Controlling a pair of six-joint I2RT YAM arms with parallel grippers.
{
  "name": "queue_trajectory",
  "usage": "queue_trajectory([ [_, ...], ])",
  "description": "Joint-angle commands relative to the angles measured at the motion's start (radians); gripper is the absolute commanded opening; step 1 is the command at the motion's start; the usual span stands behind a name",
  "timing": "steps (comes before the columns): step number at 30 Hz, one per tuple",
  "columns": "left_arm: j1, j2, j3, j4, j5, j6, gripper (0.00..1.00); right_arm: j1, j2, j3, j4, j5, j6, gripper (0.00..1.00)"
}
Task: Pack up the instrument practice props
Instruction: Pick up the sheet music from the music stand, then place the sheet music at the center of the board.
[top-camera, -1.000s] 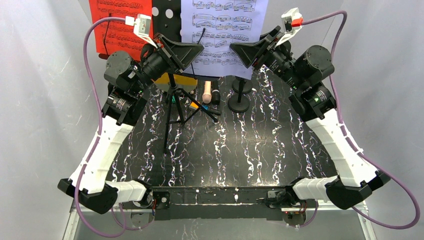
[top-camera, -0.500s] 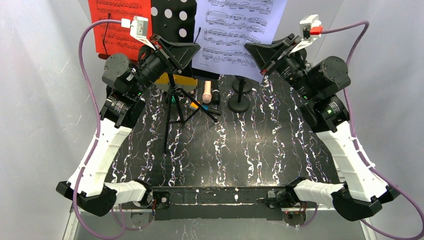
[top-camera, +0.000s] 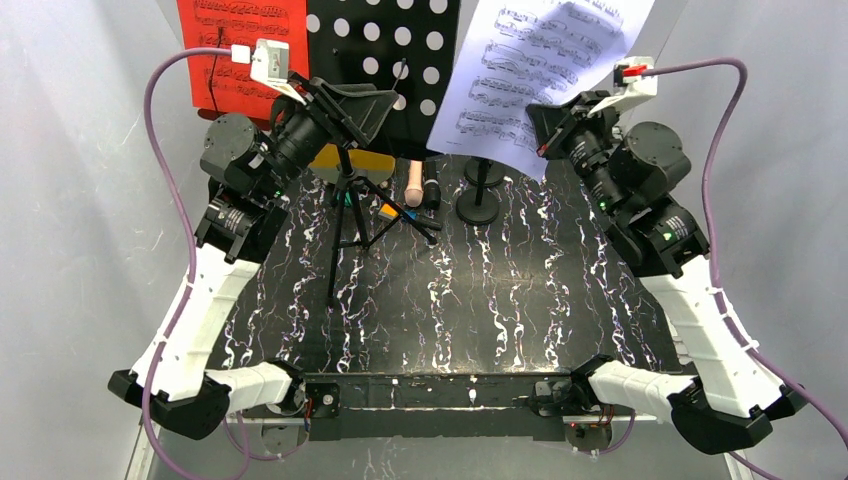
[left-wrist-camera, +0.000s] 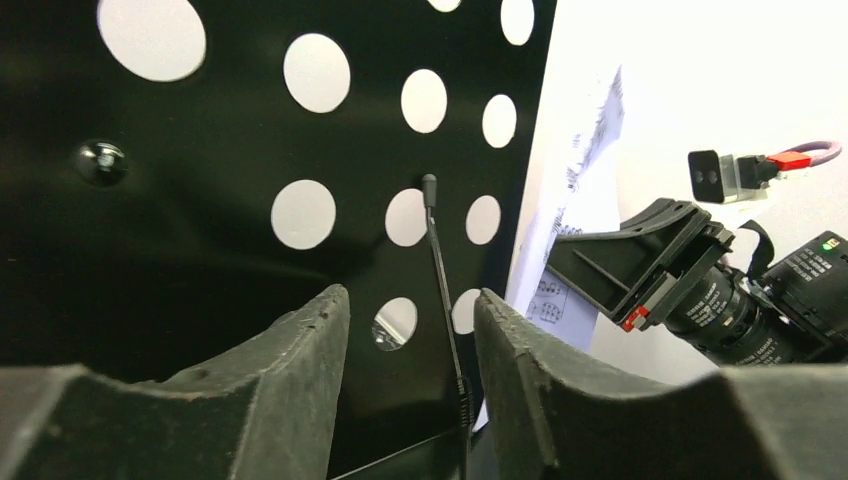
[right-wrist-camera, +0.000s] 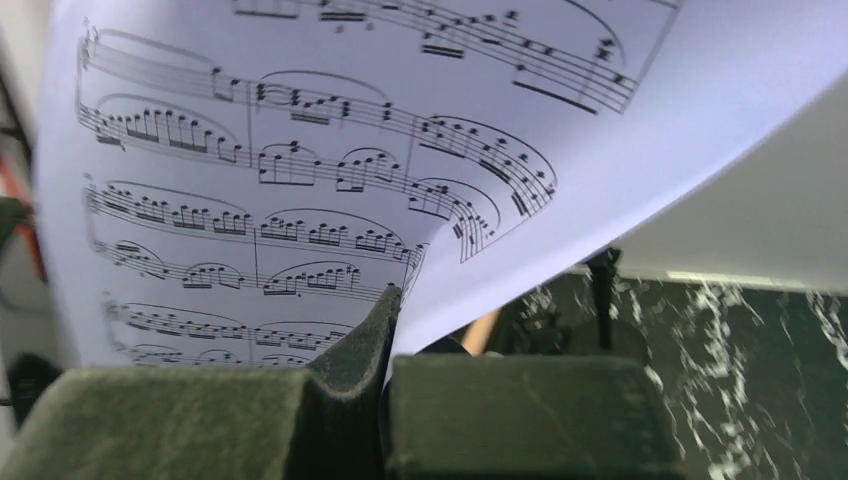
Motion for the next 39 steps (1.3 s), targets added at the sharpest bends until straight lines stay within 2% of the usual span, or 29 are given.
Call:
queue_trajectory([
  [1,0.002,-0.053,-0.004,-0.004,-0.05,0.037,0.58,-0.005,-0.018,-0.056,-0.042,0.132,0.029,0.01],
  [6,0.002,-0.101,-0.02,-0.032,-0.079,0.072,0.77,-0.011,-0.01,-0.099,-0.044,0.183,0.033,0.01],
  [14,0.002,-0.226,-0.093,-0.172,-0.151,0.176,0.87,-0.07,-0.005,-0.191,-0.072,0.211,0.065,0.01],
  [24,0.002,-0.499,-0.436,-0.23,-0.387,0.329,0.98,-0.485,0.045,-0.323,-0.049,-0.119,0.263,0.01],
  [32,0.002,-0.67,-0.656,-0.216,-0.579,0.387,0.99,-0.561,0.169,-0.387,0.078,-0.093,0.365,0.01],
  [39,0.012,-0.735,-0.76,-0.214,-0.694,0.418,0.98,-0.574,0.364,-0.302,0.189,-0.04,0.437,0.01],
])
